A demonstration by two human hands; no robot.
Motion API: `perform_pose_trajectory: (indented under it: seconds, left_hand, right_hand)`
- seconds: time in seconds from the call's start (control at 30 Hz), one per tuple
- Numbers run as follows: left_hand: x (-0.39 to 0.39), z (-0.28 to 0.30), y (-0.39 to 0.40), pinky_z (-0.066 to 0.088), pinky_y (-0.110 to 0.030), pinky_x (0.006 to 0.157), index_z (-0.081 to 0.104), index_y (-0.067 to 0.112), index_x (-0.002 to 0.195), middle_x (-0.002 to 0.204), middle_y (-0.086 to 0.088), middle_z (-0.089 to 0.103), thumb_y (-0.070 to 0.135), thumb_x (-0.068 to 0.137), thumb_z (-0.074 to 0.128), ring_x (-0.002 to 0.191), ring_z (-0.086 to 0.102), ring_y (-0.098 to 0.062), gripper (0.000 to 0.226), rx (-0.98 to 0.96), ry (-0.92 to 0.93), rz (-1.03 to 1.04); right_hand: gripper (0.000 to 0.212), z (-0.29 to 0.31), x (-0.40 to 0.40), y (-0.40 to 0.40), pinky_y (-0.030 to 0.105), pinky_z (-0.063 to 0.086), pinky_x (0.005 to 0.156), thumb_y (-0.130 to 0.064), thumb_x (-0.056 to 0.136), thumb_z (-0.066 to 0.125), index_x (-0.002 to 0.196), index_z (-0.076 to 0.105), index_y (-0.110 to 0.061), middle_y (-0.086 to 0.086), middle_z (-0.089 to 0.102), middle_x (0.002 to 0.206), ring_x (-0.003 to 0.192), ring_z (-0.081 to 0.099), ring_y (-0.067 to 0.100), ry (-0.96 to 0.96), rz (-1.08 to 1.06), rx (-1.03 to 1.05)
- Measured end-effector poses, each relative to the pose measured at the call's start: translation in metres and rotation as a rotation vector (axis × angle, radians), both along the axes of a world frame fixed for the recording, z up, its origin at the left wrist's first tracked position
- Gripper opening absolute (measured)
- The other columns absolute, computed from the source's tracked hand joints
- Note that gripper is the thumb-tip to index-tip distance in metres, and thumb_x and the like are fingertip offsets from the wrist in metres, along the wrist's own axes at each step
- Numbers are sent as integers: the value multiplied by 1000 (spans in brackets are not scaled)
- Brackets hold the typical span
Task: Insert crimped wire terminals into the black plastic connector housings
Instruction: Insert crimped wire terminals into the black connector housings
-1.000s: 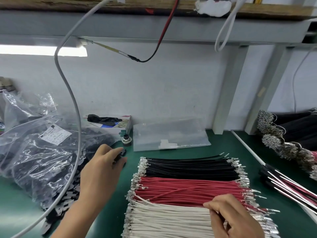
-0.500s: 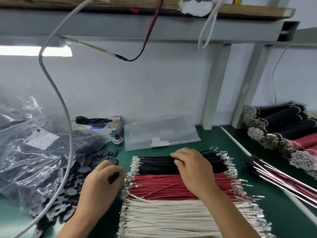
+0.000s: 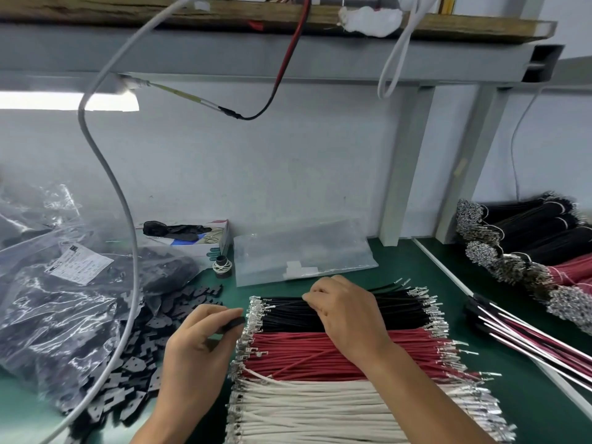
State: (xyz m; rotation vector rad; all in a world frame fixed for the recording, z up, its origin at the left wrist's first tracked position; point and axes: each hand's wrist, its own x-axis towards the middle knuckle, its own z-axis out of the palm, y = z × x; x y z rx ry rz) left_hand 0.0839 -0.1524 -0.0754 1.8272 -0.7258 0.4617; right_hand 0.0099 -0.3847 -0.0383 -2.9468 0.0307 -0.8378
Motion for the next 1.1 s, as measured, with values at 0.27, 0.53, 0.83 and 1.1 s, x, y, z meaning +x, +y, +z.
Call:
perform_pose_trajectory:
  seconds: [0.27,0.53,0.83,1.1]
  left_hand:
    - [-3,2,-2,57,-16,63,80,45,92,92,10,76,8,74,85,73,71,-11,41,-108,89,-75]
    - [-13,11,-3,54,-11,76,82,37,94,95,9,78,18,72,83,84,74,-10,29,-114,56,-147]
    - [-19,11,-9,52,-11,78,82,37,91,94,9,78,19,70,84,82,74,-9,28,-53,84,-145]
    - [-21,14,-8,57,-18,77,84,27,88,91,-3,80,10,69,89,82,75,-18,25,-132,257,-282]
  right_hand:
    - [27,-2,-49,-7,32,53,60,2,84,75,107,77,-13,0,63,84,74,58,18,-434,-12,-53]
    - [29,11,-63,1,40,44,58,-3,88,76,116,76,-11,6,60,77,68,52,23,-717,-13,-79]
    - [23,9,-61,8,29,43,45,-29,96,67,112,78,-17,-2,51,77,68,44,13,-466,116,-3]
    - [13,3,-58,12,30,45,42,-27,92,72,103,75,-22,-6,47,78,67,45,13,-200,188,53]
